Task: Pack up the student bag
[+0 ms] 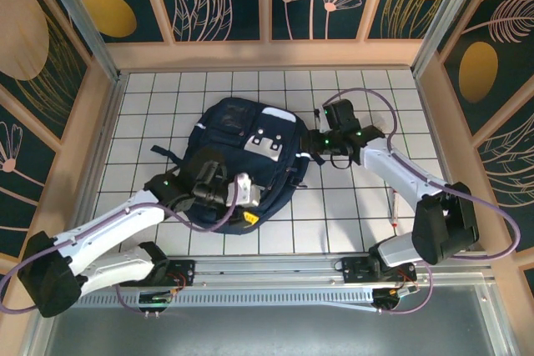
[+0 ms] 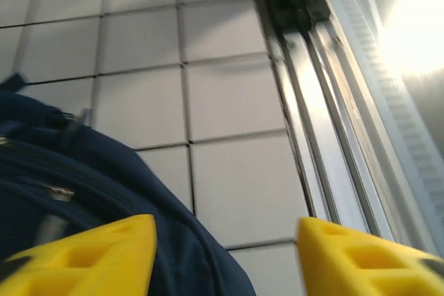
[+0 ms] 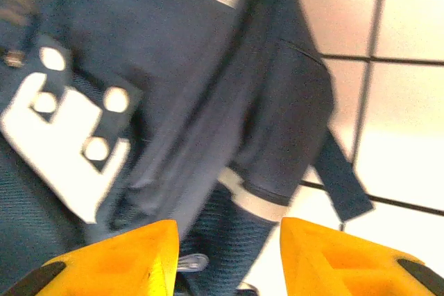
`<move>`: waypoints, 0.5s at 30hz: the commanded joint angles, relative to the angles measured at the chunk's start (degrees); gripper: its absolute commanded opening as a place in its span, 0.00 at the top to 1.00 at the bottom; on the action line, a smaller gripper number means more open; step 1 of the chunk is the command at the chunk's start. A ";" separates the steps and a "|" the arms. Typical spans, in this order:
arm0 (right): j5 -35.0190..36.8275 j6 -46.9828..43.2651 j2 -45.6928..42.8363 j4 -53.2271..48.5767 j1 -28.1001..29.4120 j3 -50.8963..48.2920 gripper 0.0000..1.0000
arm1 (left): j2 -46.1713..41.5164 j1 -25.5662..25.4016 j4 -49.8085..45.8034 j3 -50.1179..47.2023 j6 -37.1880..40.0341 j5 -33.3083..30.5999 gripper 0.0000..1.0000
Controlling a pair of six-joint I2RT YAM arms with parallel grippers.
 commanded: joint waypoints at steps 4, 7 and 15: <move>-12.02 -0.93 -2.72 -0.07 2.45 -1.61 0.58 | 4.67 0.46 -3.36 13.42 -27.22 -21.74 0.27; -14.86 -2.93 -4.45 0.73 4.48 -4.39 0.58 | 10.04 4.16 -9.65 17.12 -37.42 -28.33 0.19; -0.74 -18.92 -16.05 11.84 15.24 -14.45 0.57 | 13.02 9.53 -9.52 15.60 -46.28 -15.51 0.26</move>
